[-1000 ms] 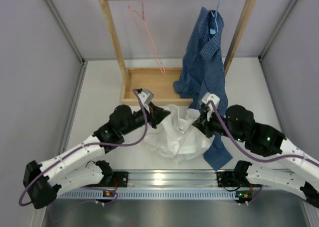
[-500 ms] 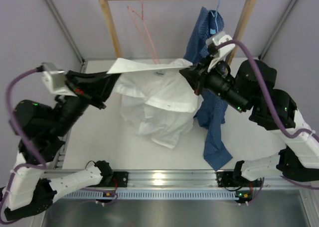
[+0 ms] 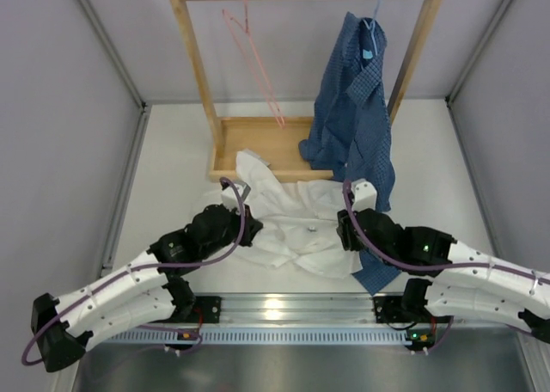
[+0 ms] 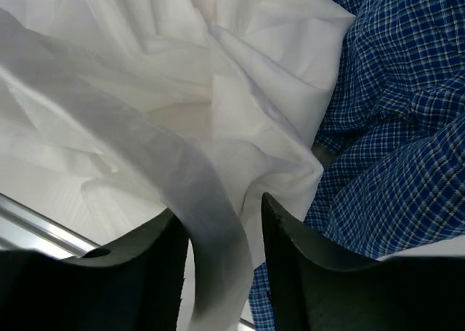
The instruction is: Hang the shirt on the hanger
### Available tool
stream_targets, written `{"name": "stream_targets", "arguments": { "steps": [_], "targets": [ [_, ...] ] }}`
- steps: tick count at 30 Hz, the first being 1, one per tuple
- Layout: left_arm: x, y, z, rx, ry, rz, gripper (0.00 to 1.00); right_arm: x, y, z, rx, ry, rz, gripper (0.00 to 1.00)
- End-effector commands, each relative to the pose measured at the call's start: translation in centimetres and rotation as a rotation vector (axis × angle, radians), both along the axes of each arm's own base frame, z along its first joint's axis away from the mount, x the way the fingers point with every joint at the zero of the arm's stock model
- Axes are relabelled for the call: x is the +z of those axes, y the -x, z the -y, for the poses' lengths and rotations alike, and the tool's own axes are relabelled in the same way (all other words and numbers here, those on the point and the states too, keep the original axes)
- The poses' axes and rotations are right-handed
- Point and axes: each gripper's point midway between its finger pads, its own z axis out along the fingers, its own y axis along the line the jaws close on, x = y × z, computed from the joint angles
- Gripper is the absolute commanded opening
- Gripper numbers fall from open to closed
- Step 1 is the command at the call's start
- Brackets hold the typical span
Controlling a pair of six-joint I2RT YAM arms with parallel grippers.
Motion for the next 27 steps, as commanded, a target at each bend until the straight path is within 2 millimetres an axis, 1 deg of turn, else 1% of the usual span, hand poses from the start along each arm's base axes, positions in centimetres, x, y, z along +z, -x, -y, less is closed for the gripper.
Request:
{"name": "stream_targets", "arguments": {
  "steps": [1,2,3,4,5,6,7,8,9,10,11,12,13,14,15,16,17,18,19,20,21,22,23,24,25,26,27],
  "targets": [
    [4.2,-1.8,1.1,0.068,0.165,0.076,0.0,3.6,-0.6,-1.1,-0.003,-0.138,0.06,0.46],
    [4.1,-1.8,1.4,0.059,0.159,0.067,0.0,4.6,0.1,-2.3,0.085,-0.171,0.057,0.51],
    [4.1,-1.8,1.6,0.051,0.159,0.063,0.0,5.0,0.6,-3.1,0.148,-0.179,0.058,0.6],
    [4.4,-1.7,1.8,0.041,0.166,0.061,0.0,6.0,1.0,-3.7,0.228,-0.169,0.084,0.73],
    [4.3,-1.7,2.0,0.034,0.163,0.055,0.0,6.1,2.3,-4.9,0.338,-0.178,0.059,0.76],
    [4.4,-1.6,2.1,0.028,0.163,0.054,0.0,6.6,2.8,-5.5,0.394,-0.183,0.066,0.79],
    [4.7,-1.5,2.3,0.012,0.167,0.057,0.0,7.3,2.9,-6.0,0.438,-0.18,0.092,0.89],
    [4.8,-1.5,2.5,0.005,0.167,0.056,0.0,7.2,2.7,-6.6,0.454,-0.162,0.096,0.9],
    [4.9,-1.4,2.6,-0.002,0.169,0.055,0.0,7.8,2.2,-7.2,0.455,-0.165,0.12,0.9],
    [5.0,-1.3,2.7,-0.014,0.173,0.052,0.0,7.7,1.4,-8.0,0.459,-0.123,0.134,0.9],
    [5.2,-1.1,2.8,-0.021,0.18,0.052,0.0,7.6,0.6,-8.2,0.444,-0.09,0.15,0.9],
    [5.4,-1.1,2.9,-0.026,0.186,0.052,0.0,7.5,0.1,-8.6,0.444,-0.063,0.155,0.88],
    [5.6,-1.0,3.0,-0.029,0.193,0.05,0.0,7.9,-0.4,-9.2,0.45,-0.043,0.171,0.86],
    [6.1,-0.9,3.2,-0.038,0.202,0.048,0.0,6.6,-0.8,-10.0,0.456,0.0,0.147,0.84],
    [6.4,-0.8,3.3,-0.041,0.206,0.046,0.0,6.2,-1.0,-10.5,0.464,0.014,0.14,0.79],
    [6.2,-0.7,3.2,-0.04,0.195,0.035,0.0,5.4,-1.2,-11.4,0.486,0.035,0.129,0.77],
    [6.3,-0.8,3.1,-0.033,0.189,0.031,0.0,5.1,-0.9,-12.0,0.509,0.033,0.114,0.76],
    [6.9,-0.9,3.0,-0.025,0.19,0.033,0.0,4.9,-0.9,-12.5,0.519,0.028,0.109,0.73],
    [6.5,-0.9,2.9,-0.022,0.174,0.022,0.0,4.4,-0.9,-12.9,0.523,0.027,0.093,0.7],
    [6.5,-0.9,2.9,-0.02,0.168,0.019,0.0,4.6,-1.0,-13.4,0.528,0.008,0.106,0.67],
    [6.7,-0.9,2.9,-0.021,0.171,0.02,0.0,4.6,-1.4,-13.5,0.514,0.008,0.115,0.58],
    [6.8,-0.8,2.8,-0.024,0.174,0.024,0.0,4.3,-1.8,-13.3,0.488,0.019,0.125,0.51],
    [6.9,-0.7,2.8,-0.029,0.176,0.025,0.0,4.6,-3.0,-12.8,0.426,0.034,0.16,0.41],
    [6.7,-0.5,2.7,-0.034,0.176,0.022,0.0,4.8,-3.4,-12.5,0.399,0.043,0.173,0.15],
    [6.7,-0.4,2.6,-0.041,0.172,0.032,0.0,5.0,-4.0,-12.1,0.364,0.05,0.185,0.03],
    [6.6,-0.3,2.5,-0.047,0.166,0.036,0.0,5.3,-4.6,-11.5,0.321,0.055,0.198,0.0],
    [6.6,0.1,2.7,-0.08,0.164,0.036,0.0,5.5,-4.7,-11.4,0.308,0.042,0.198,0.0]
  ]
}}
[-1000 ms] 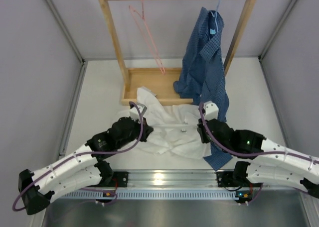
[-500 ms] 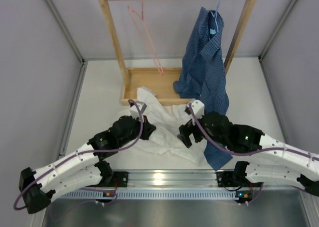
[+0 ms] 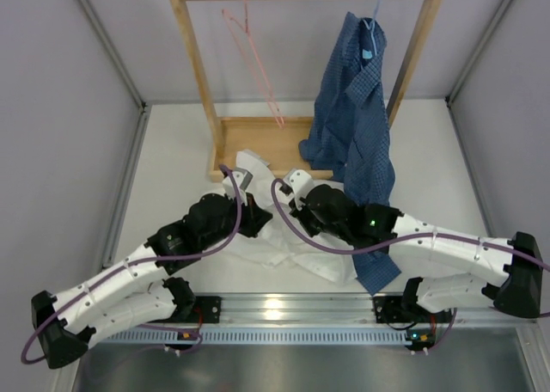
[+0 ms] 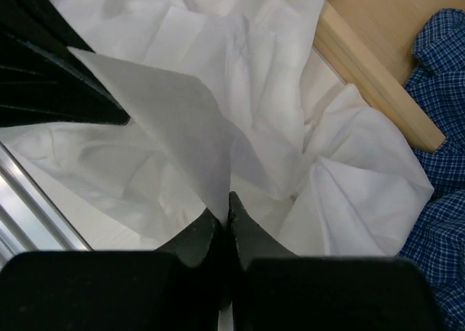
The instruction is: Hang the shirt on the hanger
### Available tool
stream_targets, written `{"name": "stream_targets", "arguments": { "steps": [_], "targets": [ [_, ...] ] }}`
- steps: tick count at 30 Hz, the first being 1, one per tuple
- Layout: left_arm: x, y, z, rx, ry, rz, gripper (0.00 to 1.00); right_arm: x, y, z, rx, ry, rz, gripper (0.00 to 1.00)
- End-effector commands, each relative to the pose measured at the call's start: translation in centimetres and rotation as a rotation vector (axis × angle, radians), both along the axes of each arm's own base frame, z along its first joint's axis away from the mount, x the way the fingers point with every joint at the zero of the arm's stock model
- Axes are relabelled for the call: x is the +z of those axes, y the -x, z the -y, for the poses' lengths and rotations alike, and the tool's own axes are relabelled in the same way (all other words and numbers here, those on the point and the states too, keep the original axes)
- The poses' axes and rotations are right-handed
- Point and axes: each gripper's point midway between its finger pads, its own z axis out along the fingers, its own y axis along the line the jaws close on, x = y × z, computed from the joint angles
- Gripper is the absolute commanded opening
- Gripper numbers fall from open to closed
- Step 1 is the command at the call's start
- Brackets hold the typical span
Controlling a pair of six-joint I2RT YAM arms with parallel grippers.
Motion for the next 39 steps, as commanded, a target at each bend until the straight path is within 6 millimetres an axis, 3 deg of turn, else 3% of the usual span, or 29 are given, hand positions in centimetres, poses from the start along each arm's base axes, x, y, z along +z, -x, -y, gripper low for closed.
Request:
{"name": "stream_targets", "arguments": {
  "steps": [1,3,5,8,11,13,16,17,18,19,20,23,24,28,32,33,34,39],
  "targets": [
    [1.5,1.0,0.5,-0.094,0.009,0.053,0.0,4.0,-2.6,0.3,-0.114,-0.115,0.097,0.0],
    [1.9,2.2,1.8,-0.219,0.007,0.074,0.21,4.3,-2.2,0.0,-0.086,-0.133,0.073,0.0],
    [1.6,2.0,2.3,-0.245,-0.02,0.088,0.31,4.3,-1.7,-0.3,-0.057,-0.138,0.05,0.0],
    [2.2,1.9,3.0,-0.298,-0.025,0.16,0.33,4.4,-1.0,-0.3,-0.031,-0.145,0.026,0.0],
    [2.8,1.3,3.2,-0.295,-0.03,0.198,0.22,4.6,-0.3,-0.4,-0.006,-0.157,0.009,0.0],
    [3.2,1.0,3.5,-0.289,-0.024,0.212,0.03,4.8,-0.1,-0.2,-0.001,-0.16,0.005,0.0],
    [3.0,1.2,4.0,-0.315,-0.02,0.198,0.0,4.9,-0.4,0.0,-0.015,-0.158,0.006,0.01],
    [2.9,1.3,4.1,-0.321,-0.017,0.193,0.0,5.0,-0.4,0.0,-0.022,-0.169,0.0,0.06],
    [2.6,1.3,4.1,-0.313,-0.013,0.174,0.0,5.5,-0.6,0.2,-0.029,-0.183,-0.001,0.41],
    [2.5,1.3,4.0,-0.3,-0.008,0.163,0.0,5.9,-0.5,0.1,-0.026,-0.198,-0.001,0.53],
    [2.4,0.9,3.8,-0.271,-0.008,0.154,0.0,6.4,-0.5,0.2,-0.024,-0.211,0.004,0.56],
    [1.7,0.9,3.4,-0.201,0.035,0.075,0.0,10.4,-0.4,0.5,-0.024,-0.305,0.051,0.67],
    [1.6,0.8,3.2,-0.178,0.044,0.063,0.0,12.9,-0.6,0.7,-0.028,-0.349,0.085,0.67],
    [0.7,0.1,1.8,-0.046,0.082,0.01,0.0,18.7,-2.5,1.4,-0.037,-0.397,0.164,0.69],
    [0.7,-0.5,0.4,0.059,0.123,0.001,0.0,22.3,-6.5,1.0,-0.081,-0.375,0.194,0.69],
    [0.6,-0.6,0.3,0.066,0.124,0.001,0.0,25.1,-7.5,1.4,-0.105,-0.409,0.23,0.69],
    [0.5,-0.6,0.3,0.07,0.124,-0.001,0.0,23.7,-8.9,0.4,-0.116,-0.362,0.204,0.69],
    [-0.5,-0.4,0.4,0.056,0.101,-0.019,0.0,25.0,-13.0,-1.9,-0.123,-0.366,0.221,0.66]
  ]
}}
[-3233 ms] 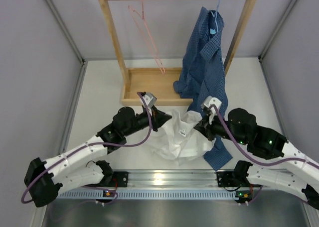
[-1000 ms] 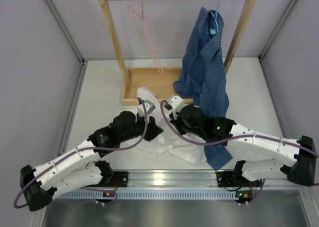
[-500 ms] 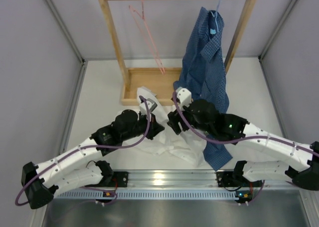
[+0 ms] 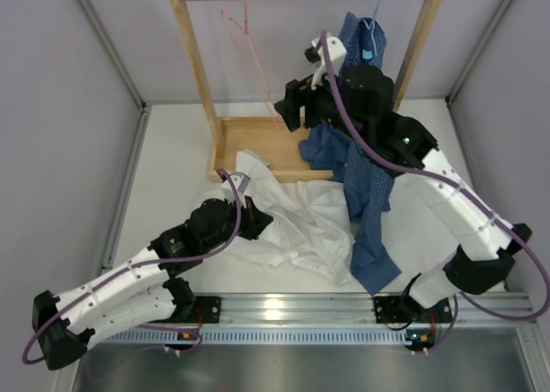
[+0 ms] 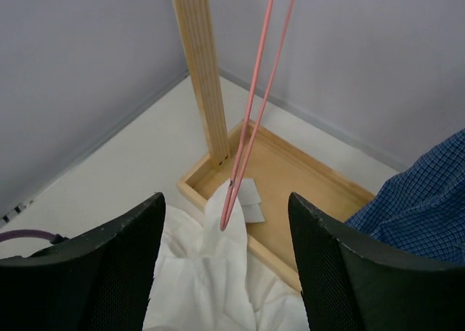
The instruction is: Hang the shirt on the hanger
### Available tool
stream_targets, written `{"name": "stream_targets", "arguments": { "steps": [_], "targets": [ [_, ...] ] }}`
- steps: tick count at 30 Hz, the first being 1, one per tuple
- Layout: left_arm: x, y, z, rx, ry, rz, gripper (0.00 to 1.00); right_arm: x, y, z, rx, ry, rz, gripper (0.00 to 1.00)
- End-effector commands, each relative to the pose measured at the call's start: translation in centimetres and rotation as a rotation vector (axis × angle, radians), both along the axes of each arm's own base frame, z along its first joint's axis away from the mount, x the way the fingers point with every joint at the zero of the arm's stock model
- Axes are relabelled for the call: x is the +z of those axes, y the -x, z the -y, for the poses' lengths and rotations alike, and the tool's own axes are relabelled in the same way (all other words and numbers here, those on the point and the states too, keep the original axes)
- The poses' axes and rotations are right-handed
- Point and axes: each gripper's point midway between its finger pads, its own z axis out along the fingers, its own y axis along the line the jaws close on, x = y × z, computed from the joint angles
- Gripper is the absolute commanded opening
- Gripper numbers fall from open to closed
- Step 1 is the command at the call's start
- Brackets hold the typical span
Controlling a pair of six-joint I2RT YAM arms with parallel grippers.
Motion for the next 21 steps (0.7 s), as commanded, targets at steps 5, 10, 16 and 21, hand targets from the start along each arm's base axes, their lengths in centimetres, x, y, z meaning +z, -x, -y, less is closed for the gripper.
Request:
{"name": "stream_targets", "arguments": {
  "steps": [5,10,16,21],
  "targets": [
    [-0.5,-0.5,0.8,-0.001,0.015,0.0,0.0,-2.6,-4.8,-3.9,0.042,0.123,-0.052,0.61],
    [-1.9,0.4,1.2,-0.044,0.008,-0.037,0.0,-4.2,-9.1,-4.6,-0.047,0.145,-0.06,0.5],
    [-1.6,0.9,0.8,-0.062,0.02,-0.017,0.0,-4.3,-10.2,-4.7,-0.067,0.142,-0.059,0.37],
    [-1.7,1.1,0.8,-0.074,0.018,-0.011,0.0,-6.1,-11.2,-5.3,-0.077,0.159,-0.085,0.31]
  ]
}}
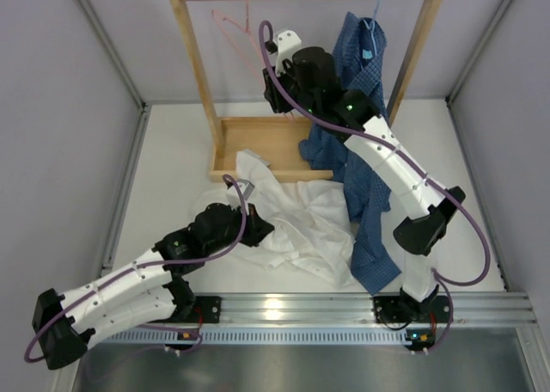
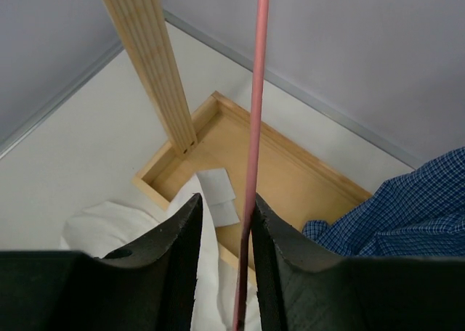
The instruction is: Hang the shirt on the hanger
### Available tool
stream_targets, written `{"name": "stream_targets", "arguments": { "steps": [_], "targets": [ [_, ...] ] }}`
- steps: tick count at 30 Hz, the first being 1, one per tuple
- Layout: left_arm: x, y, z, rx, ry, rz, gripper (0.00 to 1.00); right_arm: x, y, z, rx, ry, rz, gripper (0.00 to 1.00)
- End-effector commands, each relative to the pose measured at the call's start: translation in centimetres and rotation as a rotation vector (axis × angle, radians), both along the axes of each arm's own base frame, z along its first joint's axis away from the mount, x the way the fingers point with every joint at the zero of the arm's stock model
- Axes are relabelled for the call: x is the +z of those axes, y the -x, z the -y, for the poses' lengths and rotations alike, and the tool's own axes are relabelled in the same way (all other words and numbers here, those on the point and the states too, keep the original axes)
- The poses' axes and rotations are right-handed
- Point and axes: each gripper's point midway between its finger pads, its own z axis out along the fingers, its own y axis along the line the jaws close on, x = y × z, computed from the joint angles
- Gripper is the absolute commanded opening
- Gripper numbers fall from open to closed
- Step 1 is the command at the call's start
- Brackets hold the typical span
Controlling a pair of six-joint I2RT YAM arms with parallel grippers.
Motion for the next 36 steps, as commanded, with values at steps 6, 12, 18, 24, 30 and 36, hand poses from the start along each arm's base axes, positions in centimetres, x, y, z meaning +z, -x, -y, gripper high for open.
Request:
{"name": "stream_targets", "arguments": {
  "steps": [6,12,18,24,30,36],
  "targets": [
    [1.7,0.2,0.5,-0.032,0.058,0.047,0.0,0.4,-2.2,-0.1,-0.065,-0.036,0.024,0.24],
    [2.3,0.5,0.5,-0.042,0.076,0.056,0.0,1.3,-2.2,-0.3,-0.067,-0.074,0.036,0.17],
    [2.5,0.6,0.4,-0.041,0.08,0.058,0.0,3.7,-1.4,0.1,-0.065,-0.13,0.068,0.0],
    [2.4,0.7,0.4,-0.037,0.087,0.049,0.0,5.7,-0.5,0.8,-0.064,-0.172,0.098,0.0],
    [3.2,0.5,0.0,-0.003,0.116,0.055,0.0,9.0,1.4,2.5,-0.065,-0.256,0.152,0.0],
    [4.5,0.6,-0.5,0.009,0.146,0.081,0.0,11.4,2.1,3.7,-0.062,-0.292,0.205,0.0]
  ]
}}
